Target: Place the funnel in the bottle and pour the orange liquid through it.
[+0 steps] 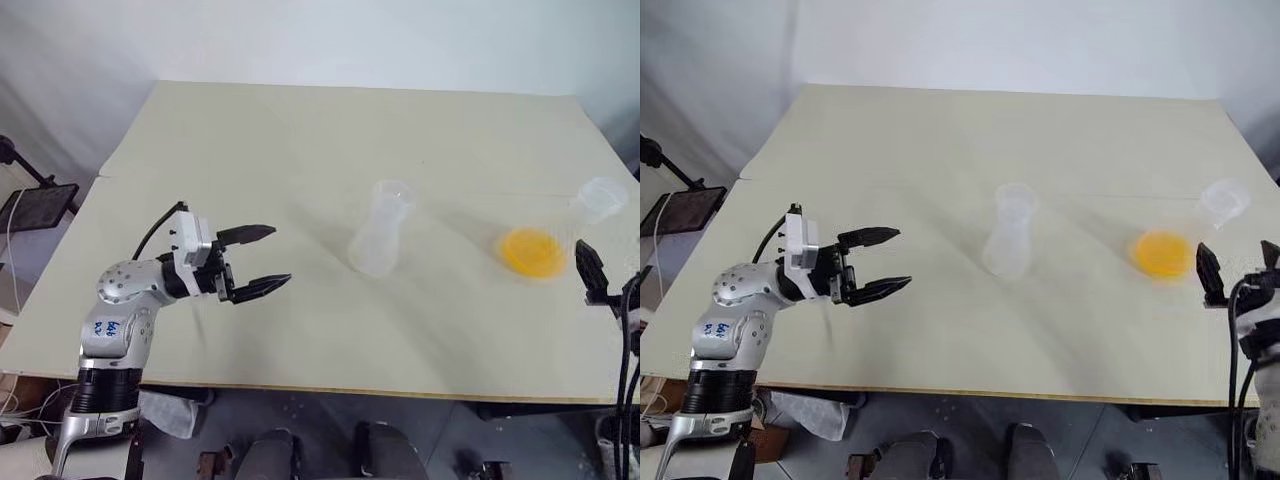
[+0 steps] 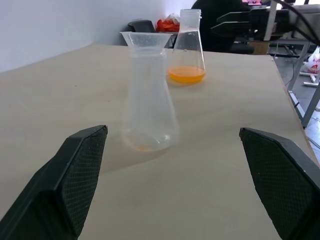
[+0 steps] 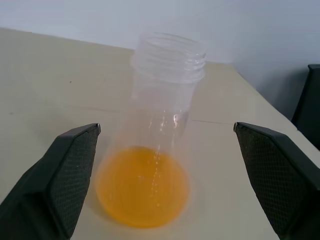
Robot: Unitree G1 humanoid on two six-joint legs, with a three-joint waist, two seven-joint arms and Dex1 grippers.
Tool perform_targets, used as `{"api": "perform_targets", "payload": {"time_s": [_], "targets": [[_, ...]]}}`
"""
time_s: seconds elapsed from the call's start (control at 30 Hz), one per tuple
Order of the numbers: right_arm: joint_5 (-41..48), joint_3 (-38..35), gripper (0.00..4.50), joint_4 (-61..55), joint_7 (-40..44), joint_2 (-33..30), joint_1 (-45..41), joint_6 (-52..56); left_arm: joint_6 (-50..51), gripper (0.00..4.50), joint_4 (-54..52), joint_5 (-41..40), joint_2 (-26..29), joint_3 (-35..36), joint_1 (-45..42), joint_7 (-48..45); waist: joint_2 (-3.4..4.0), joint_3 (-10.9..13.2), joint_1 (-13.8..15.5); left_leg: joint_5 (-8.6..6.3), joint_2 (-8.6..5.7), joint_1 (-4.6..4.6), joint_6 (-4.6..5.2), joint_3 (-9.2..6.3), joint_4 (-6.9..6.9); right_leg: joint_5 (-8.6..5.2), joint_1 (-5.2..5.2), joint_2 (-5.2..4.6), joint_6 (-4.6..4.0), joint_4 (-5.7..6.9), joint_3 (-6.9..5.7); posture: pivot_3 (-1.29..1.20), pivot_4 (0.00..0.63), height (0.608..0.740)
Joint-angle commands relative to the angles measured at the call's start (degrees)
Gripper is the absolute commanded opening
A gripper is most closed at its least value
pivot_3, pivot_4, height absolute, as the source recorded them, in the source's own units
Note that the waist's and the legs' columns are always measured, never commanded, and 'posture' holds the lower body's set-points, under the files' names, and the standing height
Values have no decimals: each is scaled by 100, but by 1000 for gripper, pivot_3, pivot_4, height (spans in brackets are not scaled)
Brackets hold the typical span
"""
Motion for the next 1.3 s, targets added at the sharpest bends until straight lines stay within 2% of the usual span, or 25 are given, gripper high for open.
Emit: {"api": "perform_targets", "payload": {"time_s": [0.03, 0.37, 0.73, 0.83, 0.97, 1.0, 1.2, 1.3], "targets": [[-145, 4, 4500, 320, -101, -138, -387, 25, 55, 4489, -353, -179, 103, 102, 159, 120, 0, 0, 2, 0, 0, 0, 0, 1, 0, 0, 0, 0, 0, -1, 0, 0, 150, 740], [-446, 268, 4500, 1446, 129, -315, -1479, -178, 64, 4489, -485, -259, 170, 103, 251, 253, 1, 1, -8, 1, 0, -1, 0, 3, 0, 0, 0, 1, 0, -1, -3, 0, 150, 740], [-507, 436, 4500, 2054, 242, -205, -2169, -364, 40, 4489, -575, -249, 210, 36, 270, 230, 2, 1, -8, 2, 0, -4, -1, 5, 0, 0, -1, 1, 1, -7, -4, 0, 150, 740], [-513, 427, 3896, 2175, 190, -177, -2272, -394, 44, 4500, -574, -255, 232, 40, 258, 214, 3, 2, -12, 1, 1, -4, -1, 4, 0, 0, -1, 1, 1, -9, -4, 0, 150, 740], [-506, 439, 2542, 2187, 205, -159, -2283, -407, 39, 4500, -544, -252, 255, 49, 223, 190, 3, 2, -10, 2, 1, -4, -1, 5, 0, 0, 0, 1, 1, -9, -4, 0, 150, 740], [-501, 433, 2427, 2182, 205, -150, -2287, -405, 33, 4500, -534, -249, 261, 50, 214, 182, 3, 2, -5, 2, 1, -4, -1, 5, 0, 0, 0, 1, 1, -9, -5, 0, 150, 740], [-125, 338, 2428, 1831, 490, -65, -2308, -399, -11, 4500, -467, -238, 270, 45, 168, 155, 7, 4, -18, 2, 2, -5, -1, 4, 0, 0, -1, 1, 1, -12, -5, 0, 150, 740], [-170, 433, 2428, 1426, 478, -102, -2281, -407, -67, 4500, -403, -221, 266, 47, 136, 138, 38, 23, -17, 2, 3, -6, -1, 5, 0, 0, -1, 2, 1, -14, -5, 0, 150, 740]]}}
